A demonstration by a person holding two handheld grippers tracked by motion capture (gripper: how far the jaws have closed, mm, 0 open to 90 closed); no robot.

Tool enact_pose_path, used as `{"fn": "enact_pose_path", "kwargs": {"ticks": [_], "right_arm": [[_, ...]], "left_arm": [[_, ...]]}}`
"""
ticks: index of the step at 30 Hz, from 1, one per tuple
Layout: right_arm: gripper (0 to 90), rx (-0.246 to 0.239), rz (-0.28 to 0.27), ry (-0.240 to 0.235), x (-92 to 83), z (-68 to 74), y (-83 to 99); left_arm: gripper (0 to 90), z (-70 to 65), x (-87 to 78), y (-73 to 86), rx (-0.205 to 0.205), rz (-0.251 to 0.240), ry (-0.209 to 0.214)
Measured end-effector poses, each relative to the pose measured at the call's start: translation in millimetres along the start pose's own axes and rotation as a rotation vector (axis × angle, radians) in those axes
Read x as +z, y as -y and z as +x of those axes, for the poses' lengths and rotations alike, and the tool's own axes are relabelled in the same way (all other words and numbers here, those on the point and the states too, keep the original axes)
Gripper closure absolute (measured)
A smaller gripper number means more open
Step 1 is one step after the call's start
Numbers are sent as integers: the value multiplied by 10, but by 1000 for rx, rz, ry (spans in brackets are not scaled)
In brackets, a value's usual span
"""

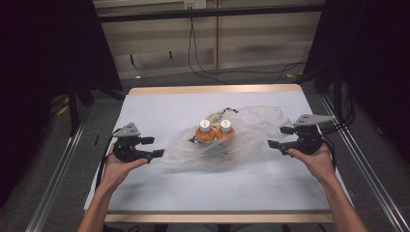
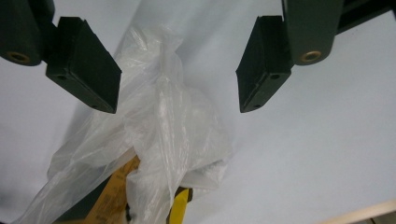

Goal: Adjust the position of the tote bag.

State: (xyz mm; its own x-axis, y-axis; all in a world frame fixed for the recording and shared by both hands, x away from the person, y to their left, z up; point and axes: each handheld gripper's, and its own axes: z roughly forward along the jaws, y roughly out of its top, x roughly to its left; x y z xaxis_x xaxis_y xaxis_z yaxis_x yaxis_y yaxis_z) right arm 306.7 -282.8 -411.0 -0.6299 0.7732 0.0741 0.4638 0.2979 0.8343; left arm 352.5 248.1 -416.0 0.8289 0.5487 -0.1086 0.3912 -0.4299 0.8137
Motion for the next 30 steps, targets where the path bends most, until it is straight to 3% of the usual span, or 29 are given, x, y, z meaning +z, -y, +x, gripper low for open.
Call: {"fn": "enact_pose_path", "kwargs": {"ticks": [3,9,11,13,21,25,30], "right_arm": [[208,-2,-25,24,-125,22,-29],[214,-1,-65,62,-349,16,-35],[295,-16,-84,70,-382,45,-62],[361,-30,-94,48,-369,90,-117],[773,-109,-94,-76,-3,320,-491],[876,-149,-66,-115,220,440,-693],[900,-167,-32,-140,504,522,-840]], "left_arm": [[368,-36,-34,-46,7,-31,13],[509,-142,23,-136,51,-37,32],[556,-179,56,-187,56,-44,39],[589,-214,94,-246,68,-49,56],[713,-381,363,-489,144,-15,111],[784,-407,474,-620,159,-8,125],[823,-367,627,-663,117,2,132]]}}
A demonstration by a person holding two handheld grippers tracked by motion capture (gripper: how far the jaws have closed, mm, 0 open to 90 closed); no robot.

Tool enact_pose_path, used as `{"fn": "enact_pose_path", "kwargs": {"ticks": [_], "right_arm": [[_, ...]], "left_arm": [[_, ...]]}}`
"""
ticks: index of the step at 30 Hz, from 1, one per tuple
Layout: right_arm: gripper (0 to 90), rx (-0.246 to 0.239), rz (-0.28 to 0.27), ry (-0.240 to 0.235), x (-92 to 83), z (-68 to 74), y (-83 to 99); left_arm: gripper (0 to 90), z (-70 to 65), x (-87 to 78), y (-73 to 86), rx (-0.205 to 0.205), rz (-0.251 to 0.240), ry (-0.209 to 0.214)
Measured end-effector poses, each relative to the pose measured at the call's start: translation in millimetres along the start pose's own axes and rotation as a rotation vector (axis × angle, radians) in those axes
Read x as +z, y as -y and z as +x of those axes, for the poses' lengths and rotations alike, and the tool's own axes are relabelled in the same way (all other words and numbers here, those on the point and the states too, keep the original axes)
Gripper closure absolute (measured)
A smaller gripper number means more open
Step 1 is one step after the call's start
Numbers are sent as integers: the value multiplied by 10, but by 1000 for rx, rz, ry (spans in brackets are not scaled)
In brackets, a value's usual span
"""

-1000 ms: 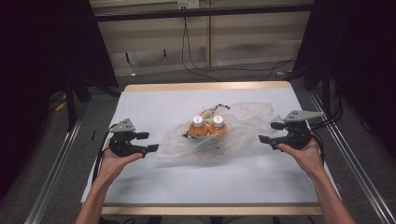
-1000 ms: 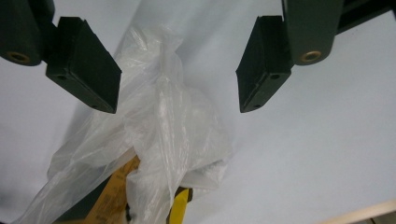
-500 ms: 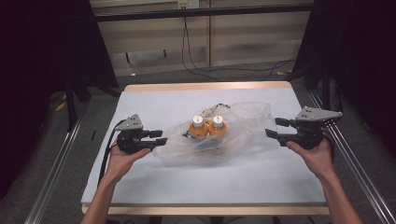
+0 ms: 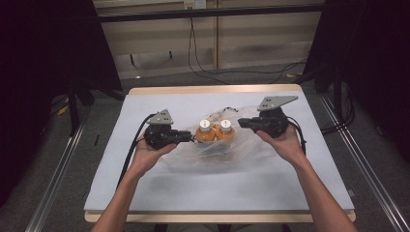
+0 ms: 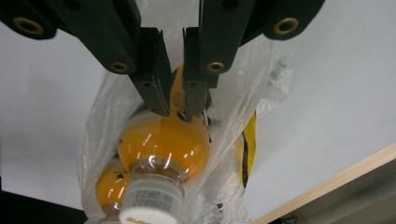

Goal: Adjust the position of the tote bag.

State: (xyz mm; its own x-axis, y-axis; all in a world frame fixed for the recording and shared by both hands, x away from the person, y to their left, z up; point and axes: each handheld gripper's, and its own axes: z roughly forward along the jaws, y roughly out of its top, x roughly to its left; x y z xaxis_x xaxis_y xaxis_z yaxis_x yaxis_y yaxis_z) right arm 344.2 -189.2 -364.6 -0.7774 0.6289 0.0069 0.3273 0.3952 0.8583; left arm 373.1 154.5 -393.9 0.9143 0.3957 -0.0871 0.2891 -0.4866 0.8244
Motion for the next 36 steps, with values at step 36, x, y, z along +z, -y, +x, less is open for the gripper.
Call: {"fn": "enact_pose_path", "kwargs": {"ticks": [36], "right_arm": [[900,-14,390,11,796,-118,726]], "left_arm": [[847,106,613,478,87,335,-80]]}}
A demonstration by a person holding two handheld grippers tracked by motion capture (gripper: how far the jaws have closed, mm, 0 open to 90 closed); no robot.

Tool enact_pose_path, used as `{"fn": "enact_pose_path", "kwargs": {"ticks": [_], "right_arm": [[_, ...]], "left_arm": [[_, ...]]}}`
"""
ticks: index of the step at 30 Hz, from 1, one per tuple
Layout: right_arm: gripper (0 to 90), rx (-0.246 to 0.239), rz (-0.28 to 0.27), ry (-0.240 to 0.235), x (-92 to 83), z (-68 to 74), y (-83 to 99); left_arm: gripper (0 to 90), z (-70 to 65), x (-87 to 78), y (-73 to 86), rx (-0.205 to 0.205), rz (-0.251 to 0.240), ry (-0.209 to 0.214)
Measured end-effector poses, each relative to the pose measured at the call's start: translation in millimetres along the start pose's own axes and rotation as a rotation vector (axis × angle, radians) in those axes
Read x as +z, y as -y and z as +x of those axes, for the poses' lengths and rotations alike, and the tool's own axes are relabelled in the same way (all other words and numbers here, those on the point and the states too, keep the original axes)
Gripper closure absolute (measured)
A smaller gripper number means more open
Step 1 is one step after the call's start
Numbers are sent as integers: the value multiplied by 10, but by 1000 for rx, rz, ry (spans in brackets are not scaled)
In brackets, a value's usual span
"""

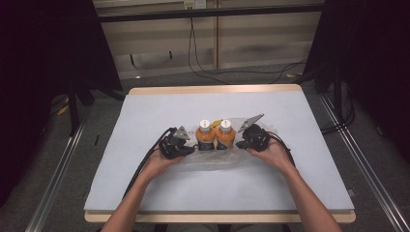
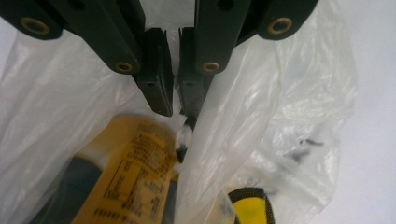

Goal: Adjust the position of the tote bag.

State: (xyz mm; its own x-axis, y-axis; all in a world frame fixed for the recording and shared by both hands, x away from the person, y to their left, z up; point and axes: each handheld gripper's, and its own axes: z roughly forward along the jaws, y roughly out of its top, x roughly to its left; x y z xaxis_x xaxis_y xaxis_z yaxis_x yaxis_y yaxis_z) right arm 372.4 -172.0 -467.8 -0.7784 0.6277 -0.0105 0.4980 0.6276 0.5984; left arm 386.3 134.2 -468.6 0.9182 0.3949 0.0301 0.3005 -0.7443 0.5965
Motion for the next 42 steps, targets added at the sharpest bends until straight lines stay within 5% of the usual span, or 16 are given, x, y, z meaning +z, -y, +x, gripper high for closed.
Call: {"fn": "enact_pose_path", "kwargs": {"ticks": [2,8,11,21,25,30,42], "right_arm": [[900,-7,4,13,-8,19,31],[900,-39,12,72,-60,101,123],[900,-105,63,122,-85,110,111],[900,-81,115,215,-142,-54,174],[900,-54,118,210,-170,-137,212],[900,-109,180,255,-193,-110,213],[900,-109,226,222,-353,-152,352]], "left_arm": [[851,-5,-14,15,29,11,-46],[866,16,-52,49,33,28,-51],[875,36,-73,69,32,37,-54],[900,121,-138,172,17,34,-63],[900,164,-165,210,18,37,-69],[900,170,-200,227,41,70,-89],[900,211,-273,328,23,82,-130]]}}
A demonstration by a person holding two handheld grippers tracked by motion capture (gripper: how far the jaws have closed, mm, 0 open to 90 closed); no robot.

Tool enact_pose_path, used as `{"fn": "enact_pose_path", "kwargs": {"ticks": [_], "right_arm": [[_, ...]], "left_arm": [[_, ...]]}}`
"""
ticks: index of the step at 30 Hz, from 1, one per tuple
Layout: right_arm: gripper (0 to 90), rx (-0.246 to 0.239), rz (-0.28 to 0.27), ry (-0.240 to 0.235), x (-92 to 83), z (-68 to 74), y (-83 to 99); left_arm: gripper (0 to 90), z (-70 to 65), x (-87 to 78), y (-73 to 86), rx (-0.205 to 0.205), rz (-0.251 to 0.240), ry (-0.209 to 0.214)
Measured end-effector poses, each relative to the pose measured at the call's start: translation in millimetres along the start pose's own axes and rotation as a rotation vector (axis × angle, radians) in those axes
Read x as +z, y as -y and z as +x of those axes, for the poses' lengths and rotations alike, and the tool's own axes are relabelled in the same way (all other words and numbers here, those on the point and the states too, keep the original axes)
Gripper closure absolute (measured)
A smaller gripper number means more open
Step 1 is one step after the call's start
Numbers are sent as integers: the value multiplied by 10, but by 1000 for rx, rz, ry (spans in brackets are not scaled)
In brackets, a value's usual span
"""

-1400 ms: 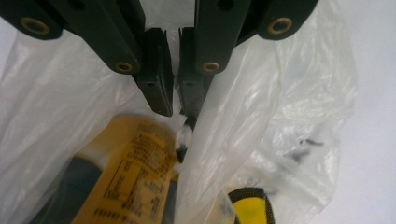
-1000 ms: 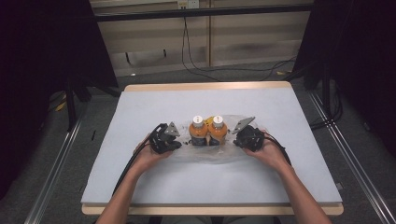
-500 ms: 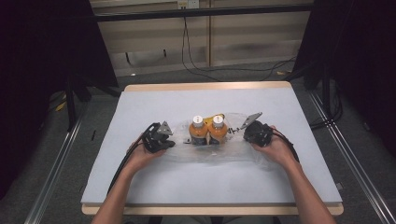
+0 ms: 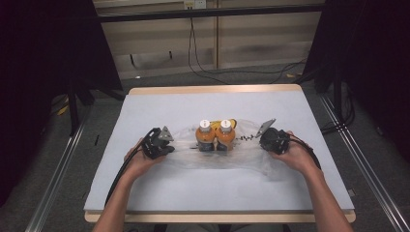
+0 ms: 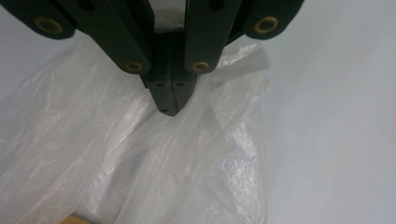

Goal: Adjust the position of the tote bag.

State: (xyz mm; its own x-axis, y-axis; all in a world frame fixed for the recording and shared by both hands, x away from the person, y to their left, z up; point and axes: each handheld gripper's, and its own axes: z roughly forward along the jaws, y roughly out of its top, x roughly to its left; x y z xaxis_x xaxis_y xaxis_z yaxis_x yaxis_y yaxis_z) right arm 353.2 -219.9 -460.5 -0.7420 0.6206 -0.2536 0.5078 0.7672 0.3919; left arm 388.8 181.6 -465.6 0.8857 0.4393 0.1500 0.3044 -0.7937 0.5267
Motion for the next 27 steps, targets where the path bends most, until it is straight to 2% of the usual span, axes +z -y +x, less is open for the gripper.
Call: {"fn": "enact_pose_path", "kwargs": {"ticks": [1,2,4,5,7,9,13,14,15,17,18,19,20,23,24,25,27], "right_arm": [[900,0,0,-6,-8,-7,25],[900,-15,14,4,-21,-10,43],[900,-25,43,15,-41,-14,81],[900,-2,41,11,-57,-27,106],[900,-3,43,12,-66,-68,172],[900,18,54,19,-86,-101,229],[900,69,26,11,-122,-197,373],[900,78,40,30,-132,-220,409],[900,89,34,27,-136,-238,441],[900,96,18,26,-133,-251,474],[900,77,12,31,-128,-262,479],[900,97,18,28,-132,-253,474],[900,80,10,33,-127,-263,479],[900,89,-1,28,-128,-274,502],[900,107,2,28,-131,-266,505],[900,94,-5,29,-128,-276,506],[900,115,-12,20,-130,-280,518]], "left_arm": [[900,3,-10,2,0,11,8],[900,3,-7,8,-4,4,2],[900,21,-16,12,-9,10,15],[900,18,-11,18,-12,1,9],[900,16,-13,19,-10,3,6],[900,17,-18,15,-6,10,9],[900,30,-15,43,-37,-12,11],[900,30,-15,44,-38,-12,12],[900,31,-16,44,-40,-12,13],[900,37,-20,42,-37,-7,19],[900,34,-20,41,-36,-7,17],[900,39,-22,43,-33,-6,18],[900,44,-26,43,-33,-3,22],[900,48,-25,52,-53,-8,27],[900,49,-24,50,-52,-8,26],[900,53,-28,47,-59,-6,33],[900,59,-29,55,-86,-13,45]]}}
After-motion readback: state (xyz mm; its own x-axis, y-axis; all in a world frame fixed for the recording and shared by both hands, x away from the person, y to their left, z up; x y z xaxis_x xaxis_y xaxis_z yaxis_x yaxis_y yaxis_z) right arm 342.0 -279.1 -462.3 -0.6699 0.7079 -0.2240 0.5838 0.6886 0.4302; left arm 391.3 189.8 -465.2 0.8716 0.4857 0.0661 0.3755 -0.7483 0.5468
